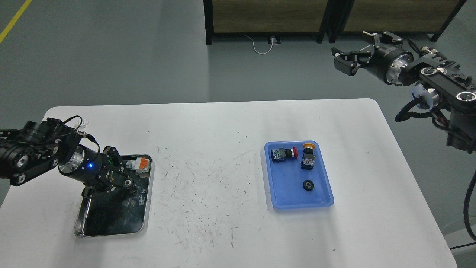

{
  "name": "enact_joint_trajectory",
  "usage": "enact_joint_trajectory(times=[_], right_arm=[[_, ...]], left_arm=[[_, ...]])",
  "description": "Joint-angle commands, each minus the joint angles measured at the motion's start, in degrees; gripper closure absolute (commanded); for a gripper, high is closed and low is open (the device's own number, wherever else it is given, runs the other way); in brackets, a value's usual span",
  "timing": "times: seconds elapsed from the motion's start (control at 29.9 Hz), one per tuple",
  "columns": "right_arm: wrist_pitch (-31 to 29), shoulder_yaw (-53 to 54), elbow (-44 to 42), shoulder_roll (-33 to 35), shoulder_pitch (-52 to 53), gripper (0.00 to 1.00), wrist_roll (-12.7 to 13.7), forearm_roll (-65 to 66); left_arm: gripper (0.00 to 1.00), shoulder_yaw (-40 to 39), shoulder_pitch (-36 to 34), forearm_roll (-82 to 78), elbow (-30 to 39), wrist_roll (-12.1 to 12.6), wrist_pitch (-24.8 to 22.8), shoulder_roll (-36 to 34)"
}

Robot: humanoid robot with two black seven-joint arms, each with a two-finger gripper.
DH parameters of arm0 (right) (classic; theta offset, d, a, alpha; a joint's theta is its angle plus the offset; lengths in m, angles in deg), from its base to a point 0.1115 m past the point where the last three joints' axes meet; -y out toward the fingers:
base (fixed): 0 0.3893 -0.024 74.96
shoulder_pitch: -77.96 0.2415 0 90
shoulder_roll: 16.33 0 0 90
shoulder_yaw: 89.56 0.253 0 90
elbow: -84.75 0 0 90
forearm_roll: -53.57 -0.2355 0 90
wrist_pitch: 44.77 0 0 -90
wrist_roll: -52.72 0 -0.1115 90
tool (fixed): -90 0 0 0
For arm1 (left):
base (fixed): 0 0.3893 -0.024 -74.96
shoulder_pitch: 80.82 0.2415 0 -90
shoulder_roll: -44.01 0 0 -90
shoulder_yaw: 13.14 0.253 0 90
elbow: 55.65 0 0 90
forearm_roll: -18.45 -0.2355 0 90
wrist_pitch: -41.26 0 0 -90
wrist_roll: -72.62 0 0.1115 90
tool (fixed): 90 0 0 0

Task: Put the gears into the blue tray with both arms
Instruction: 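Lift the left gripper and move it toward the blue tray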

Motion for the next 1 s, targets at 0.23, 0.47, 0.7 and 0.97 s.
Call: enact_joint_trajectory(times=[0.23, 0.47, 0.7, 0.97], right_arm=[[0.0, 0.0, 0.1, -0.1, -0.1, 0.04, 0.0, 0.0], [0.0, 0.0, 0.0, -0.1, -0.1, 0.04, 0.0, 0.0], [0.0, -0.1, 0.0, -0.7, 0.0, 0.04, 0.3, 0.0], [0.0, -0.4, -0.1, -1.3, 0.3, 0.04, 0.5, 0.0]], left_arm=[[0.67, -1.5, -4.5, 0.3, 3.6, 0.0, 0.0, -0.3], [0.67, -6.4, -5.7, 0.3, 4.9, 0.0, 0.0, -0.2], [0.67, -11.5, -5.9, 0.6, 8.4, 0.0, 0.0, 0.1], [0.67, -12.5, -6.0, 1.4, 10.7, 0.0, 0.0, 3.1]])
